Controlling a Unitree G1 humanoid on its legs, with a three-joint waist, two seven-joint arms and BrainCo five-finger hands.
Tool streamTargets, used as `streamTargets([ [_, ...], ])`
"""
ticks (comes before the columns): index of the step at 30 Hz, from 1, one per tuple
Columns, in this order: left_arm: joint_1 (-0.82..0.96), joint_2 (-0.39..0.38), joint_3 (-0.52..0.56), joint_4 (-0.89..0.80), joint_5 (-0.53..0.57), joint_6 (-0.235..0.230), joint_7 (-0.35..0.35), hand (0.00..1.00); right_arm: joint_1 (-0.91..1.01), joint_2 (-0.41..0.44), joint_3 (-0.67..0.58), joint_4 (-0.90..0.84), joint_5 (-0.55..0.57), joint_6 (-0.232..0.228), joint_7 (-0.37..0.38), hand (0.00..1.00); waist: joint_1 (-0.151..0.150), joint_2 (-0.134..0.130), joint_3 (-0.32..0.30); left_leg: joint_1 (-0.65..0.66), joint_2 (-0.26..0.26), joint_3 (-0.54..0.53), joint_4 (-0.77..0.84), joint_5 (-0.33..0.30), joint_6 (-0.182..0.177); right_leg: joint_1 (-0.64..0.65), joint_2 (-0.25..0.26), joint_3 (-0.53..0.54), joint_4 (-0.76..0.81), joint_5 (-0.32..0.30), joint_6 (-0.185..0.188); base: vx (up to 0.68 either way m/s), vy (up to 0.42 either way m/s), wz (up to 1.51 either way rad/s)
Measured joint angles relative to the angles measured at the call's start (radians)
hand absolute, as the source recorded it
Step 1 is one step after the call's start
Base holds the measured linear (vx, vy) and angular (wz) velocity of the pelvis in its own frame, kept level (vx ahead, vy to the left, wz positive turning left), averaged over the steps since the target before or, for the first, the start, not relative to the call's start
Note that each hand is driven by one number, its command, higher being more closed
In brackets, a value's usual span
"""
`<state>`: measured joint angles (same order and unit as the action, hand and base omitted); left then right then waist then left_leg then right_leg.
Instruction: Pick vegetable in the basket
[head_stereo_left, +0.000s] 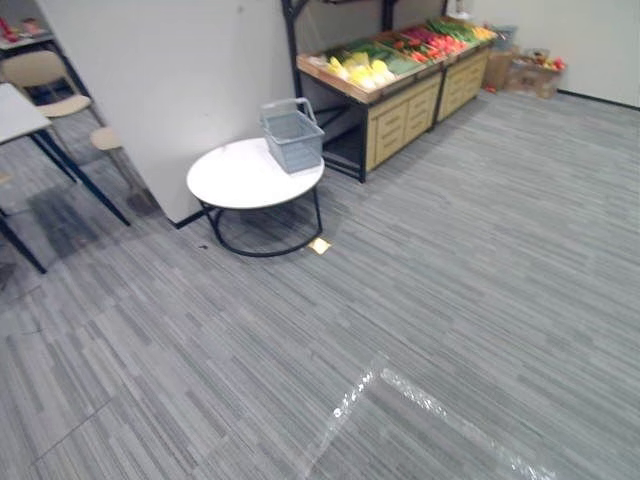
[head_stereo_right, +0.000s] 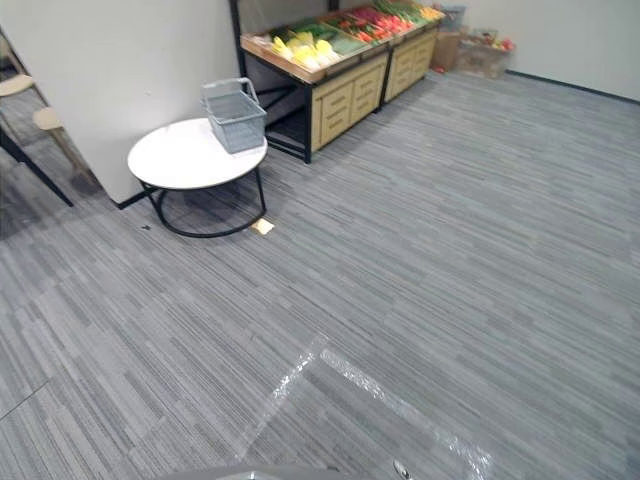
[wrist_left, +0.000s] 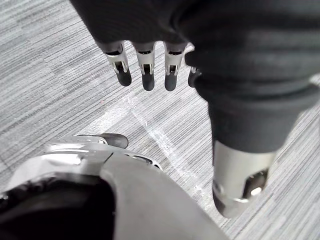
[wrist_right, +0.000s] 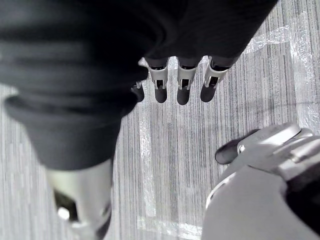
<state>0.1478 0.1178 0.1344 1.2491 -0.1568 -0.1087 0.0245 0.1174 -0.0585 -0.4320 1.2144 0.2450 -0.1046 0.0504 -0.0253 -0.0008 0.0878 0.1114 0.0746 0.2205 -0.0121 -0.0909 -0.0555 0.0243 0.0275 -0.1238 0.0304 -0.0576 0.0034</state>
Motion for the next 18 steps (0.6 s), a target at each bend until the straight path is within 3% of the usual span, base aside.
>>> streamTargets([
  [3, -0.016, 0.009, 0.000, -0.021, -0.030, -0.002, 0.008, 0.00, 0.000, 0.013, 0.019, -0.029, -0.002, -0.010, -0.007, 0.00, 0.001, -0.013, 0.036, -0.024, 0.004, -0.014, 0.026, -0.010, -0.016, -0.046, -0.009, -0.026, 0.079, -0.055, -0.021, -0.06, -0.058, 0.12],
  [5, -0.024, 0.009, 0.019, -0.036, -0.038, -0.007, 0.013, 0.00, 0.001, 0.014, 0.031, -0.034, -0.007, -0.011, -0.021, 0.00, 0.006, -0.015, 0.062, -0.064, 0.023, -0.013, 0.107, -0.053, -0.035, -0.063, -0.012, -0.050, 0.124, -0.085, -0.035, -0.02, -0.083, 0.11],
  [6, -0.016, 0.001, 0.039, -0.042, -0.038, -0.009, 0.016, 0.00, 0.003, 0.012, 0.051, -0.051, -0.012, -0.013, -0.026, 0.00, 0.008, -0.019, 0.069, -0.113, 0.053, -0.013, 0.224, -0.100, -0.057, -0.072, -0.004, -0.055, 0.145, -0.103, -0.044, 0.02, -0.086, 0.06],
  [7, -0.014, -0.001, 0.058, -0.059, -0.040, -0.009, 0.017, 0.00, 0.004, 0.019, 0.062, -0.069, -0.015, -0.015, -0.027, 0.00, 0.015, -0.020, 0.085, -0.164, 0.067, -0.012, 0.351, -0.108, -0.056, -0.067, -0.004, -0.056, 0.158, -0.116, -0.054, 0.05, -0.157, 0.09],
  [9, -0.014, -0.014, 0.090, -0.104, -0.069, -0.013, 0.016, 0.00, 0.011, 0.012, 0.099, -0.099, -0.017, -0.024, -0.028, 0.00, 0.024, -0.018, 0.112, -0.314, 0.099, -0.035, 0.676, -0.079, -0.034, -0.041, -0.015, -0.059, 0.187, -0.145, -0.062, 0.09, -0.081, 0.08],
  [11, -0.009, -0.037, 0.107, -0.114, -0.077, -0.013, 0.020, 0.00, 0.014, -0.004, 0.130, -0.118, -0.017, -0.028, -0.027, 0.00, 0.026, -0.007, 0.119, -0.394, 0.104, -0.049, 0.799, -0.096, -0.041, -0.012, -0.028, -0.061, 0.196, -0.168, -0.053, 0.16, 0.027, 0.10],
  [13, -0.007, -0.044, 0.109, -0.117, -0.077, -0.014, 0.019, 0.00, 0.005, -0.006, 0.132, -0.136, -0.010, -0.029, -0.028, 0.00, 0.027, 0.000, 0.121, -0.446, 0.095, -0.037, 0.761, -0.097, -0.039, 0.006, -0.049, -0.058, 0.194, -0.184, -0.039, 0.19, 0.068, 0.08],
  [14, -0.003, -0.047, 0.110, -0.118, -0.077, -0.014, 0.019, 0.00, -0.014, -0.010, 0.144, -0.143, -0.008, -0.031, -0.030, 0.00, 0.032, 0.003, 0.122, -0.476, 0.088, -0.026, 0.639, -0.083, -0.023, 0.017, -0.061, -0.052, 0.177, -0.191, -0.025, 0.31, 0.127, -0.13],
  [18, 0.015, -0.077, 0.165, -0.124, -0.076, -0.014, 0.021, 0.00, -0.044, -0.011, 0.218, -0.163, -0.008, -0.034, -0.046, 0.00, 0.058, 0.016, 0.119, -0.479, 0.096, -0.011, 0.242, 0.064, -0.028, 0.055, -0.073, -0.007, 0.145, -0.231, 0.018, 0.33, 0.154, -0.30],
])
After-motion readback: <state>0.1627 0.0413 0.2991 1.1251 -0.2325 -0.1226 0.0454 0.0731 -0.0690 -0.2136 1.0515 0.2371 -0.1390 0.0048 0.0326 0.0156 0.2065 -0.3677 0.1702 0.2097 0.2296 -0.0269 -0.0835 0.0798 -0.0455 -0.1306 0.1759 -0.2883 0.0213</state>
